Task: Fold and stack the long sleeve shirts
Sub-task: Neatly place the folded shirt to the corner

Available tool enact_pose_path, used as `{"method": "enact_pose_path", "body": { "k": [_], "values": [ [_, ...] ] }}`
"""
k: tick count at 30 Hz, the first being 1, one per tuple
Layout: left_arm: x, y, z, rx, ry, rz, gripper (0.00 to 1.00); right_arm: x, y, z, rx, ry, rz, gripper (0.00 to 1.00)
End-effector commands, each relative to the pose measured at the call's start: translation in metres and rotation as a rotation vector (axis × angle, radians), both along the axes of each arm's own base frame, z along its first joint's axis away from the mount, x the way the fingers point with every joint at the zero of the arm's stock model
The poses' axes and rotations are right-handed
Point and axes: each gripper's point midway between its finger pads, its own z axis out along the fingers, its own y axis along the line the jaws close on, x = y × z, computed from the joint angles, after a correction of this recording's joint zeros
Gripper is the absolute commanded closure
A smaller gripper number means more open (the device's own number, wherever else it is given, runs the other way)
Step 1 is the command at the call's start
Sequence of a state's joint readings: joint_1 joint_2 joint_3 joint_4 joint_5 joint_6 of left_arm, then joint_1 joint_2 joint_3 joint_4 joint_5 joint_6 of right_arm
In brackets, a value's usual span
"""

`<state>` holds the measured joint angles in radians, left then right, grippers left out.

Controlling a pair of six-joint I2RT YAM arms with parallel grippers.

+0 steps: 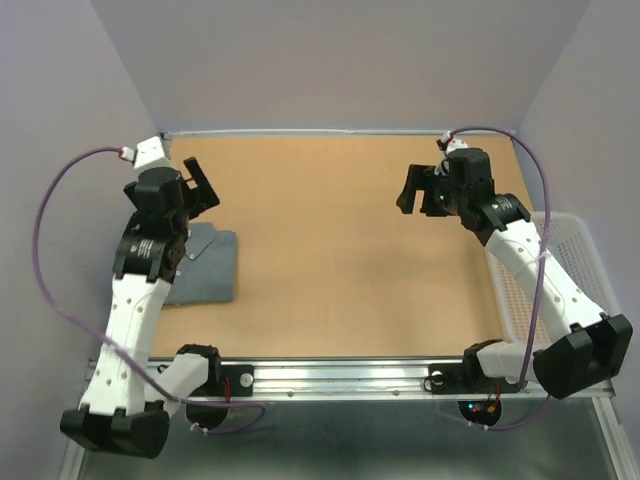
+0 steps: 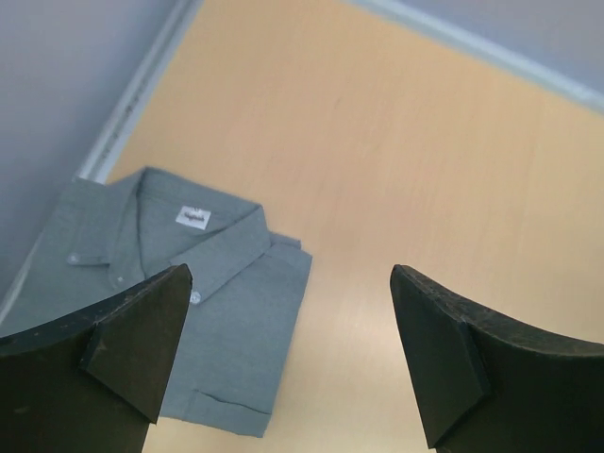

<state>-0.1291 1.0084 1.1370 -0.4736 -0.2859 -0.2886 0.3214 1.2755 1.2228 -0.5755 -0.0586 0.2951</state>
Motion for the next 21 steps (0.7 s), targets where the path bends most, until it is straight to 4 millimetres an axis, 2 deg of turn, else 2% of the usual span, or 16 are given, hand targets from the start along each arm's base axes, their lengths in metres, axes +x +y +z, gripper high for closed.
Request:
{"method": "enact_pose_path", "body": {
  "k": [1, 2, 3, 4, 5, 6, 7, 10, 11, 13, 14, 16, 17, 20, 21],
  "values": [
    [-0.054, 0.025, 0.091, -0.019, -0.24, 0.111, 0.01, -0.001, -0.025, 0.065, -0.016, -0.158, -0.125, 0.08],
    [-0.067, 0.029, 0.112, -0.028, -0.299, 0.129, 0.01, -0.005, -0.031, 0.07, -0.022, -0.16, -0.154, 0.07],
    [-0.078, 0.033, 0.125, -0.034, -0.336, 0.147, 0.01, -0.008, -0.037, 0.077, -0.025, -0.176, -0.177, 0.07],
    [-0.101, 0.042, 0.139, -0.044, -0.388, 0.187, 0.01, -0.016, -0.048, 0.088, -0.034, -0.202, -0.221, 0.07],
    [-0.115, 0.047, 0.15, -0.054, -0.424, 0.214, 0.01, -0.02, -0.054, 0.1, -0.026, -0.236, -0.251, 0.07],
    [-0.137, 0.058, 0.169, -0.065, -0.485, 0.269, 0.01, -0.026, -0.064, 0.113, -0.03, -0.26, -0.3, 0.07],
    [-0.164, 0.064, 0.177, -0.087, -0.539, 0.293, 0.01, -0.037, -0.073, 0.128, -0.023, -0.296, -0.327, 0.07],
    [-0.215, 0.079, 0.195, -0.111, -0.667, 0.345, 0.01, -0.057, -0.099, 0.156, -0.039, -0.389, -0.42, 0.0],
    [-0.242, 0.083, 0.2, -0.124, -0.739, 0.35, 0.01, -0.072, -0.107, 0.169, -0.028, -0.437, -0.437, 0.0],
    [-0.273, 0.09, 0.201, -0.117, -0.798, 0.358, 0.01, -0.089, -0.12, 0.175, -0.031, -0.479, -0.476, 0.0],
    [-0.284, 0.091, 0.197, -0.114, -0.787, 0.355, 0.01, -0.108, -0.128, 0.186, -0.004, -0.525, -0.486, 0.0],
    [-0.297, 0.088, 0.186, -0.091, -0.745, 0.314, 0.01, -0.122, -0.137, 0.184, -0.005, -0.547, -0.51, 0.0],
    [-0.306, 0.089, 0.186, -0.094, -0.748, 0.309, 0.01, -0.142, -0.144, 0.191, 0.024, -0.592, -0.52, 0.0],
    [-0.324, 0.087, 0.17, -0.126, -0.73, 0.287, 0.01, -0.165, -0.154, 0.194, 0.024, -0.641, -0.523, 0.0],
    [-0.329, 0.087, 0.166, -0.138, -0.729, 0.283, 0.01, -0.182, -0.16, 0.199, 0.041, -0.686, -0.524, 0.0]
  ]
}}
